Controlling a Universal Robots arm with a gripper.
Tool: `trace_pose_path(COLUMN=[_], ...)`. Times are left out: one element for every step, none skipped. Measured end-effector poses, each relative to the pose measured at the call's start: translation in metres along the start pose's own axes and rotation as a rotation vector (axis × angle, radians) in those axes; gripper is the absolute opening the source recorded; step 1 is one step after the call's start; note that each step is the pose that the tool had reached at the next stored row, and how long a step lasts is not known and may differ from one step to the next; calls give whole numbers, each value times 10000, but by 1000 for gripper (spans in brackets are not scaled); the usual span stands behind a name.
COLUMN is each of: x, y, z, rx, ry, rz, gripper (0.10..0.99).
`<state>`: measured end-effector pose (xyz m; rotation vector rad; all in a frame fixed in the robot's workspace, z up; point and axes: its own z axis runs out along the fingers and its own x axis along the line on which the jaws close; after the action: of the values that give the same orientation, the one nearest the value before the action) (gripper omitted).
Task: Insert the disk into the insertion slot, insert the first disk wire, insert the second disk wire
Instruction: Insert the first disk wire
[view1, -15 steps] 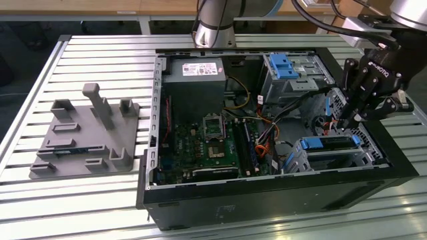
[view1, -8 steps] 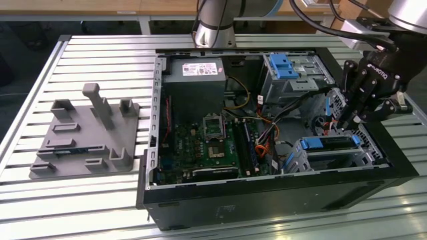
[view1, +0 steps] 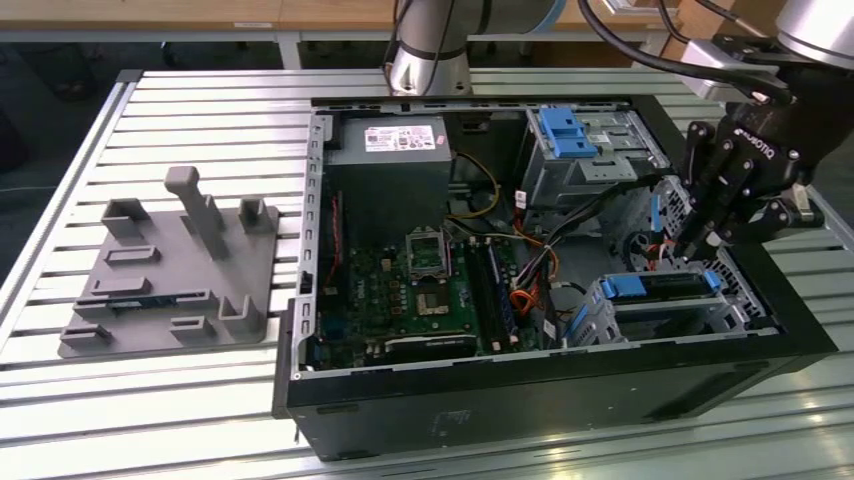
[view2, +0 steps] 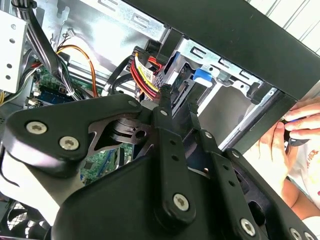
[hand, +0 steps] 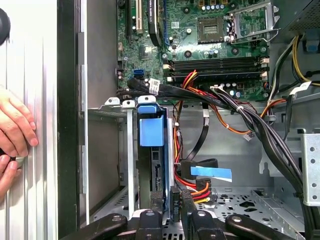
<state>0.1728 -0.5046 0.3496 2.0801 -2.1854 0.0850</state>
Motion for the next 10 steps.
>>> trace_pose_path(x=[0,0,0,0,0,-1,-1,-1,-1,-1], y=[0,0,0,0,0,0,0,-1,-1,-1], z=[1,1,2,3,4,5,6,6,6,6], rx=[0,0,0,0,0,-1,-1,-1,-1,-1], ry=[0,0,0,0,-1,-1,-1,0,0,0], rz=[0,0,1,2,3,4,6,7,7,7], gripper=[294,294,278,212,165,165,165,165,165,165])
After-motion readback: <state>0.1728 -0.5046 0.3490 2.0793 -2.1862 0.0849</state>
